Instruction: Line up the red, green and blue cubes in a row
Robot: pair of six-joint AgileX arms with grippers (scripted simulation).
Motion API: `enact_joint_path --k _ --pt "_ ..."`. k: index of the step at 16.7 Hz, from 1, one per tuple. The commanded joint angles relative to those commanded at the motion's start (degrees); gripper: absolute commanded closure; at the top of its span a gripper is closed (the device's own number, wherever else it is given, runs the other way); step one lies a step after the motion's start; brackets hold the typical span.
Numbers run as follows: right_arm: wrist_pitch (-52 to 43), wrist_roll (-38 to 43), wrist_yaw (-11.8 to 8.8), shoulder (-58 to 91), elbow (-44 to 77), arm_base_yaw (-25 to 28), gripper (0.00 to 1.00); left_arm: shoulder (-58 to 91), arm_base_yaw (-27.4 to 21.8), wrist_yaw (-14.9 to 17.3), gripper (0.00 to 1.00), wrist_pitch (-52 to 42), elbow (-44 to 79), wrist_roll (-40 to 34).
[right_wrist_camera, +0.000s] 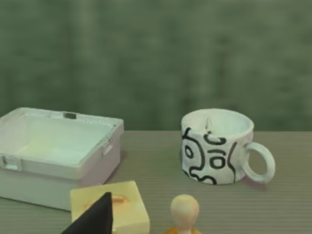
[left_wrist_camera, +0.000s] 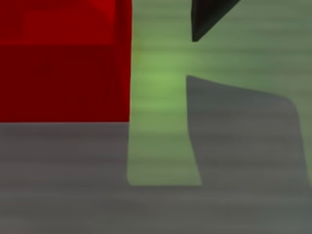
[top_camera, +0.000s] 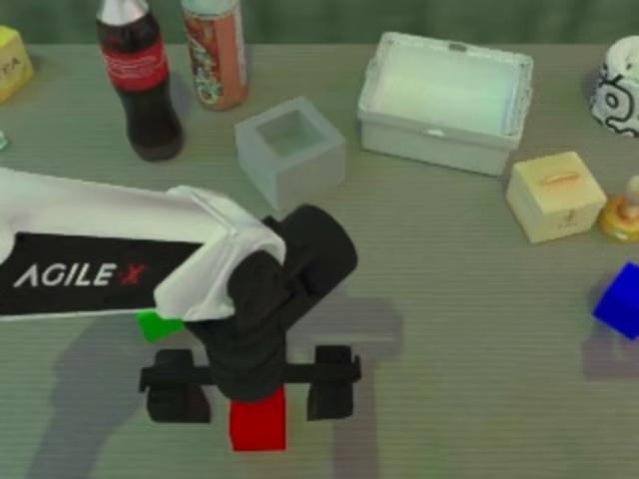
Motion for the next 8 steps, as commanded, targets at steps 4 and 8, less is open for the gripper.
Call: enact_joint_path --k 4,8 --pt "0.0 0.0 0.0 0.0 0.0 0.0 0.0 -0.1 -0.1 0.0 0.0 -0.2 0.2 0.0" --pt "0.0 0.0 0.0 0.0 0.0 0.0 0.0 -2.7 0.3 0.0 0.0 -6.9 4.2 -0.4"
